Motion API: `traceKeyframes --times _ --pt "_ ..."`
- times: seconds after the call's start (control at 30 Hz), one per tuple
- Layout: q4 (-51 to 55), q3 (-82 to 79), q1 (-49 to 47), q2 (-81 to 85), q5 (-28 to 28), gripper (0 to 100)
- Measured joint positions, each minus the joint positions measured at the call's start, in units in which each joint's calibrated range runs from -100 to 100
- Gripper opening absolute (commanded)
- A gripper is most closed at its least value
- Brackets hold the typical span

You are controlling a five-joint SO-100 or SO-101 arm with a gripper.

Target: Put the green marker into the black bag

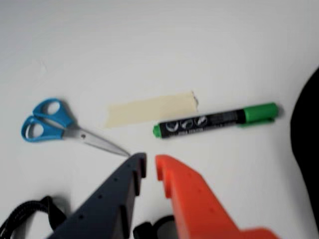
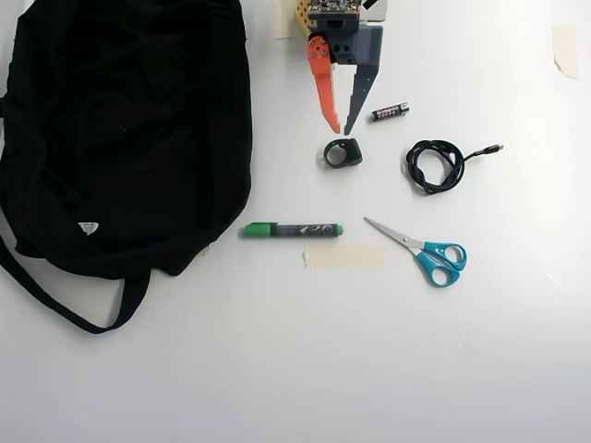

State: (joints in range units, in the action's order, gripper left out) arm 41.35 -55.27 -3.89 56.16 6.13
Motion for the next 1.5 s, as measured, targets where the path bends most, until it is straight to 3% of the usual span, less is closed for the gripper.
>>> traceKeyframes --times 0.67,1.13,1.5 --pt "-13.3 18.9 0.0 -18.6 0.0 2" --pt "-16.8 35.3 0.0 -33.5 0.0 2" --pt "-27.8 36.6 0.0 -41.1 0.0 2"
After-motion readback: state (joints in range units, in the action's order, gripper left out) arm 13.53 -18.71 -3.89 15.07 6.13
